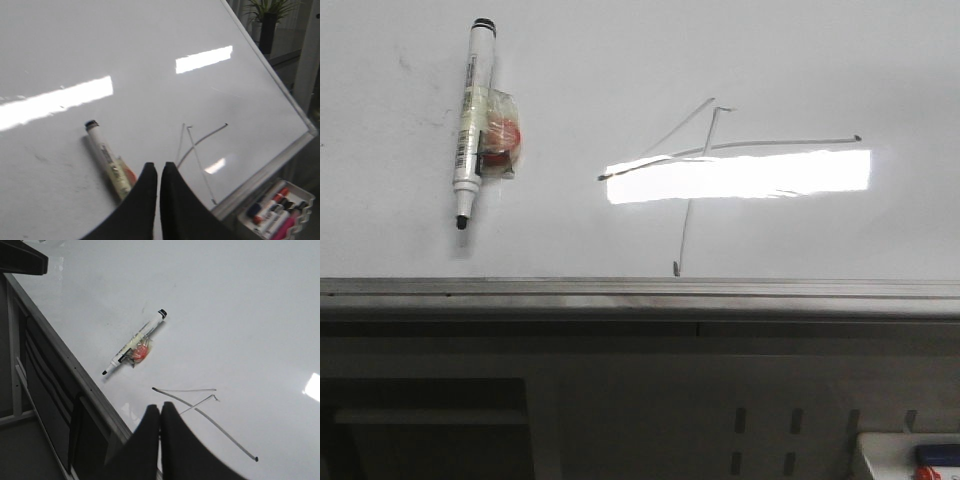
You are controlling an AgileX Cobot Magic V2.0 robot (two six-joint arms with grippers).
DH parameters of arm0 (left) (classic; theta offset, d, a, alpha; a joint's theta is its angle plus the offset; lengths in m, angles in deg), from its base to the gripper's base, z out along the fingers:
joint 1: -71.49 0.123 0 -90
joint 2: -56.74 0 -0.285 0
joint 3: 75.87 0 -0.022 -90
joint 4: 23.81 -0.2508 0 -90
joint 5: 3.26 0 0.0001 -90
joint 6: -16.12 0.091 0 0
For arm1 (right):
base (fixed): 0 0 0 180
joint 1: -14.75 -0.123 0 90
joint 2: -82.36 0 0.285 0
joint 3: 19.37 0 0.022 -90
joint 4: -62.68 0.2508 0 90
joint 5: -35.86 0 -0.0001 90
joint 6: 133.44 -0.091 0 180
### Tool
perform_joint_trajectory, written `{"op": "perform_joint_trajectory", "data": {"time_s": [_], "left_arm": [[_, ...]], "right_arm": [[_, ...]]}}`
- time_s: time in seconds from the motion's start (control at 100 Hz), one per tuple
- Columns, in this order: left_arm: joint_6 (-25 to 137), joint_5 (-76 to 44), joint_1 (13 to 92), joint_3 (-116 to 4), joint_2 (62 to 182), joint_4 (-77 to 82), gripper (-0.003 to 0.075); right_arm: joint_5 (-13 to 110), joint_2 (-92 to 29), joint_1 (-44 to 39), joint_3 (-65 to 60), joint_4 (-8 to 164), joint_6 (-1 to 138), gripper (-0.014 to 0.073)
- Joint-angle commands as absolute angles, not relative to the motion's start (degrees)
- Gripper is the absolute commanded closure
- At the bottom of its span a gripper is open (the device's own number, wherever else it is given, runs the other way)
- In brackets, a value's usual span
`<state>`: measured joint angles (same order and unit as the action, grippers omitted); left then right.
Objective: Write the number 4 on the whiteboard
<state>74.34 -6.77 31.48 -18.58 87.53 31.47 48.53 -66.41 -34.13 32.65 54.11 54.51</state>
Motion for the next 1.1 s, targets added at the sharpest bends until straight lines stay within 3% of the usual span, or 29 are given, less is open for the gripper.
{"op": "perform_joint_trajectory", "data": {"time_s": [0.0,0.17,0.36,0.57,0.74,1.09], "left_arm": [[67.93,-4.10,36.19,-17.93,82.92,22.38,0.0741],[36.18,-5.51,51.88,-10.98,72.80,-9.77,0.0741],[30.44,-5.95,61.30,-2.59,65.85,-13.08,0.0741],[23.31,-9.95,61.93,2.66,63.32,-13.78,0.0741],[21.12,-20.68,61.93,3.49,63.32,-14.54,0.0741],[21.12,-20.55,61.93,3.49,63.32,-14.40,0.0741]], "right_arm": [[43.78,-66.16,-33.86,31.09,53.47,54.45,0.0638],[43.78,-66.16,-33.86,31.09,53.47,54.45,0.0638],[43.78,-66.16,-33.86,31.09,53.47,54.45,0.0638],[43.78,-66.16,-33.86,31.09,53.47,54.45,0.0638],[43.78,-66.16,-33.86,31.09,53.47,54.45,0.0638],[43.78,-66.16,-33.86,31.09,53.47,54.45,0.0638]]}}
